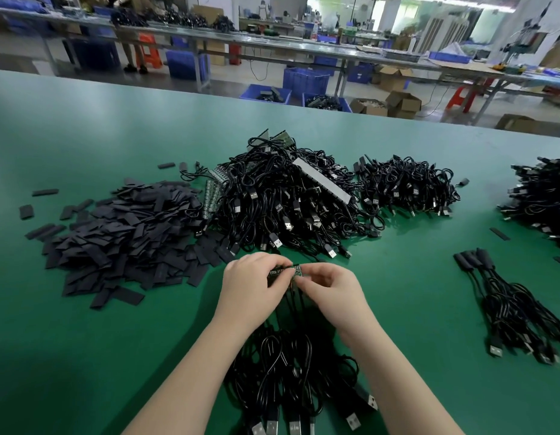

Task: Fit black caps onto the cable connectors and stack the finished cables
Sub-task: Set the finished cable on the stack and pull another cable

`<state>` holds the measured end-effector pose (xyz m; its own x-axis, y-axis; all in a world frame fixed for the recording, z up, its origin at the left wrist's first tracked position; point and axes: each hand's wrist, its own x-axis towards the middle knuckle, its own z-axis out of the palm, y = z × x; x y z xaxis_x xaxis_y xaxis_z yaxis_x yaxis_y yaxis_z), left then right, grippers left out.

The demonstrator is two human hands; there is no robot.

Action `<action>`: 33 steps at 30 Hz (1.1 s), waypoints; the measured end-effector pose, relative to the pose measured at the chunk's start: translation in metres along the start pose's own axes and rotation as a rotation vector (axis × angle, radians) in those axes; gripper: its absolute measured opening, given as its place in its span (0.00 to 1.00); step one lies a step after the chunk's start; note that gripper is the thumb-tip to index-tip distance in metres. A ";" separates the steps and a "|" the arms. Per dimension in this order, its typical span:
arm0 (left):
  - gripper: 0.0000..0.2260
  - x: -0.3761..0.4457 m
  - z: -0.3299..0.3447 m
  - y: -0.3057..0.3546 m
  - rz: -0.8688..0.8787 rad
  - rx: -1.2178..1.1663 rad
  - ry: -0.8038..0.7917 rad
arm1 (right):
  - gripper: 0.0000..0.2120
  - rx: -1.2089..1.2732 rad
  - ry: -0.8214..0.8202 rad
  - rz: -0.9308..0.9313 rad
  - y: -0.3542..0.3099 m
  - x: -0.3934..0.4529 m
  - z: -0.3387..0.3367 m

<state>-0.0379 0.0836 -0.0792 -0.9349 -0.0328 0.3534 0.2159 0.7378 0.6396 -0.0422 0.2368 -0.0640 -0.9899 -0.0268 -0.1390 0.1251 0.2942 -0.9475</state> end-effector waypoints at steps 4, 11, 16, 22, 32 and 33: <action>0.08 0.002 -0.005 0.001 0.043 -0.058 -0.087 | 0.03 -0.056 0.025 -0.069 0.005 -0.001 -0.005; 0.06 0.003 -0.007 0.004 0.054 -0.133 -0.089 | 0.06 -0.130 0.078 -0.158 0.007 -0.004 -0.007; 0.07 0.003 -0.010 0.006 0.089 -0.144 -0.122 | 0.05 -0.108 0.069 -0.191 0.004 -0.007 -0.011; 0.11 0.000 -0.007 0.007 0.040 -0.099 -0.143 | 0.06 -0.114 0.087 -0.196 0.005 -0.009 -0.013; 0.16 0.003 -0.005 0.005 -0.056 -0.102 -0.169 | 0.09 -0.224 0.112 -0.237 0.005 -0.007 -0.010; 0.16 0.004 -0.003 0.005 -0.051 -0.111 -0.164 | 0.09 -0.231 0.122 -0.243 0.006 -0.007 -0.010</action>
<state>-0.0392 0.0850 -0.0721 -0.9768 0.0486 0.2084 0.1882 0.6586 0.7285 -0.0353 0.2482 -0.0660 -0.9913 -0.0126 0.1309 -0.1195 0.5021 -0.8565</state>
